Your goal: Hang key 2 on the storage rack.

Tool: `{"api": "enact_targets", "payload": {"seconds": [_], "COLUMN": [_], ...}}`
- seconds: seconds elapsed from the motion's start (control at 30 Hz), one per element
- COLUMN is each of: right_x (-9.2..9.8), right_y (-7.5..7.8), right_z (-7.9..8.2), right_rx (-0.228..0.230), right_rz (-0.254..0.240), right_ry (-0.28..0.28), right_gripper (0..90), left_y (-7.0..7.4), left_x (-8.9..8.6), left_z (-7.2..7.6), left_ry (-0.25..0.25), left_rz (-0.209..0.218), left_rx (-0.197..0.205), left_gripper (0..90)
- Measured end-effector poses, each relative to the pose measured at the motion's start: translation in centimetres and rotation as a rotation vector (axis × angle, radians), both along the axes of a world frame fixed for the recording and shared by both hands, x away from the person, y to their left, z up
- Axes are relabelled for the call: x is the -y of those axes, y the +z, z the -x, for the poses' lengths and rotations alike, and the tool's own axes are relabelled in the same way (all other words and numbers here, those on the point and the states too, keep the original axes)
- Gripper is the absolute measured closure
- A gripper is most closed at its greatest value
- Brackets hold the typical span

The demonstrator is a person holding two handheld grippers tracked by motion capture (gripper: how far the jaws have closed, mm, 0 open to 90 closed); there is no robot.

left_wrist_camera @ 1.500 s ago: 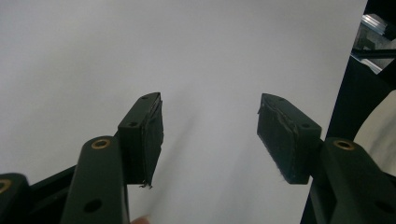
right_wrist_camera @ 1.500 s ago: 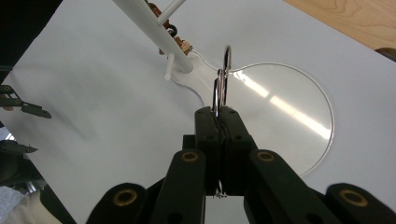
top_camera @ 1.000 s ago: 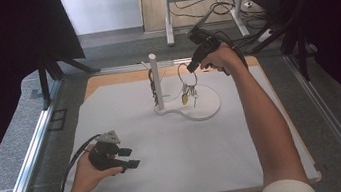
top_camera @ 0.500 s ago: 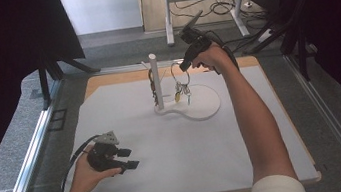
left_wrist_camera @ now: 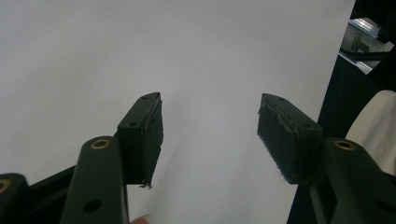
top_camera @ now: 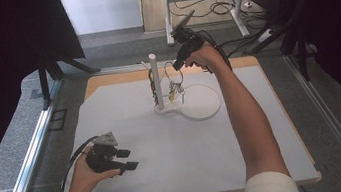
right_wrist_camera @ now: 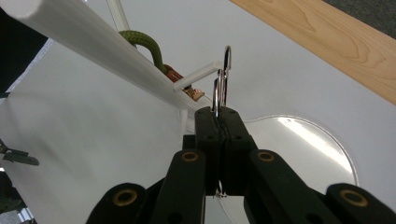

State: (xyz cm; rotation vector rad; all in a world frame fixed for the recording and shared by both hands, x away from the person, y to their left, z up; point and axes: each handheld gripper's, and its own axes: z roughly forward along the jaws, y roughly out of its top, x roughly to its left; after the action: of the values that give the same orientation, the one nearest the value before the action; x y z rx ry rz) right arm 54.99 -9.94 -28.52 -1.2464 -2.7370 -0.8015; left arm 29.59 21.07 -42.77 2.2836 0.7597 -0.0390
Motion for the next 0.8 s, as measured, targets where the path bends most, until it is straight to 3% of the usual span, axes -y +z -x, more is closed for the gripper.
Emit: {"api": "enact_targets", "payload": {"seconds": [0.33,0.8], "right_x": [-1.5,-2.5], "right_y": [-0.8,-3.4], "right_z": [0.3,0.9], "right_rx": [-0.010,-0.048], "right_rz": [0.003,0.002], "right_ry": [0.034,0.067], "right_gripper": [87.3,86.9], "left_y": [0.0,-0.2], "left_x": [0.0,0.2], "left_z": [0.0,0.0], "left_ry": [-0.002,-0.009], "left_rz": [0.001,-0.011], "left_rx": [0.001,-0.001], "left_gripper": [41.1,40.8]}}
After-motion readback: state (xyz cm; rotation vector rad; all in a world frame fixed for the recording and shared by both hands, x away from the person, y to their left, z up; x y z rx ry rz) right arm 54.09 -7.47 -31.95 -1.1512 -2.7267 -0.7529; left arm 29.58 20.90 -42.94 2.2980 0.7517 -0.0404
